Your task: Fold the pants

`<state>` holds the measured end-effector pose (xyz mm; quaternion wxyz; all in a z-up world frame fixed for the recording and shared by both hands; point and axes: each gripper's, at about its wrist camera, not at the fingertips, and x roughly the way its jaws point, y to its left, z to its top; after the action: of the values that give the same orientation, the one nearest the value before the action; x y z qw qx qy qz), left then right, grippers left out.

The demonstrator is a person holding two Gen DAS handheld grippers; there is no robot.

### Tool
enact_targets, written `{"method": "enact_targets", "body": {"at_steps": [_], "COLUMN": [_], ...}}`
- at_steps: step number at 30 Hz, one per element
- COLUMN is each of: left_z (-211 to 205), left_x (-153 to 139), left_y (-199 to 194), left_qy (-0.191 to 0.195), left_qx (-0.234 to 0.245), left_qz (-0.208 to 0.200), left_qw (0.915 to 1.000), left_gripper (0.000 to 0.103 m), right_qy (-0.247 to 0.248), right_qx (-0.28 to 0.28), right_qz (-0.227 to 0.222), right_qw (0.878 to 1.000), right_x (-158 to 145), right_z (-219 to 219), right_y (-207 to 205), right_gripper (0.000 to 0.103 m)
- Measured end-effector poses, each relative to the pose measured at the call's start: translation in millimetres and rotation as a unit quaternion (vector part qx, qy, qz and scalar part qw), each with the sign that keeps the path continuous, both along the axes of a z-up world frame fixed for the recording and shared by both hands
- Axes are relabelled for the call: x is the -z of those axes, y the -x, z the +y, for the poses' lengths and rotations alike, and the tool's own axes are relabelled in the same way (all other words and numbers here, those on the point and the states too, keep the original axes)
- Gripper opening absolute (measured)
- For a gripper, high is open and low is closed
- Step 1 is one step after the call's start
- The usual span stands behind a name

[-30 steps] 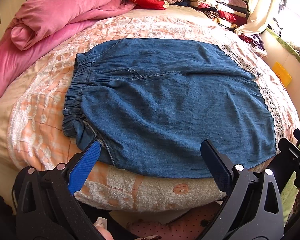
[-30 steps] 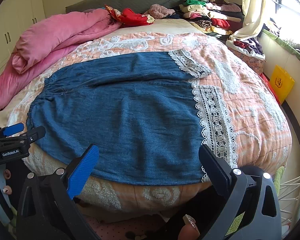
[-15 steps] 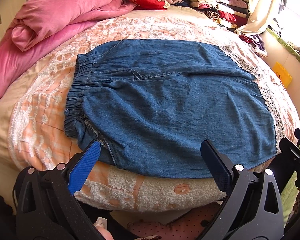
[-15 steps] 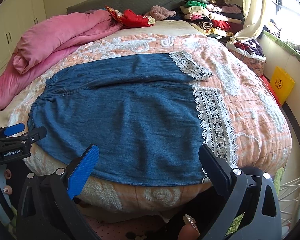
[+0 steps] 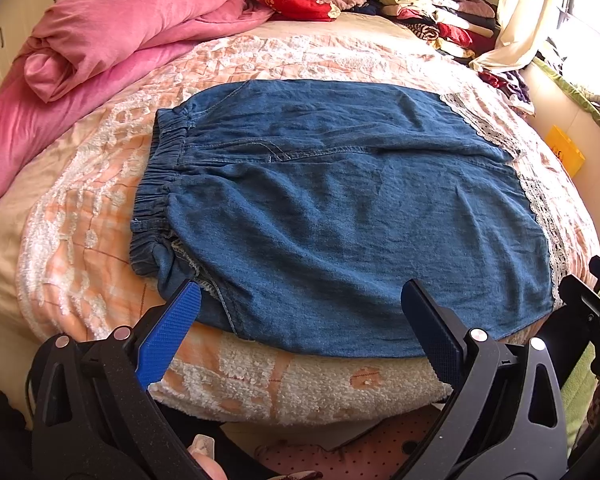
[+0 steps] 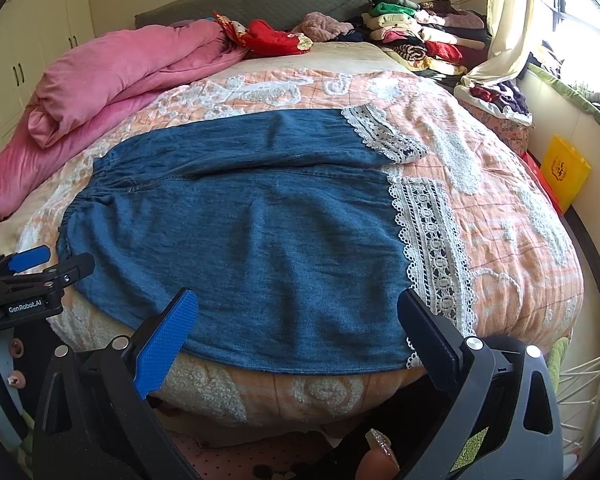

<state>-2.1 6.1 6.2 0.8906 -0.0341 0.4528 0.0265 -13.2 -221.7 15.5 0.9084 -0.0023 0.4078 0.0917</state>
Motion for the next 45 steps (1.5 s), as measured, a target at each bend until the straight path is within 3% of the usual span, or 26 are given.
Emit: {"method": "enact_targets", "body": {"at_steps": [22, 32, 45], "left_z": [47, 99, 153], "left_x": [3, 0, -1], "left_y": [-30, -55, -101], "left_qy": [0.006, 0.016, 0.029], "left_qx": [-0.042, -0.086, -0.113], "left_qz": [-0.002, -0.001, -0.001], "left_qw": [0.9991, 0.9962, 0.9931], "left_gripper": [0.094, 0.094, 0.094], "right_qy": [0.012, 0.005, 0.038], "right_qx": [-0.045, -0.099, -0.14], "right_qz": [-0.019, -0.018, -0.029], "right_qw": [0.999, 0.995, 0.989], "right_x": [-18, -29, -29], "right_z": [32, 65, 114], "right_y": [-38, -88, -166], "right_gripper": [0.099, 0.099, 0.099]}}
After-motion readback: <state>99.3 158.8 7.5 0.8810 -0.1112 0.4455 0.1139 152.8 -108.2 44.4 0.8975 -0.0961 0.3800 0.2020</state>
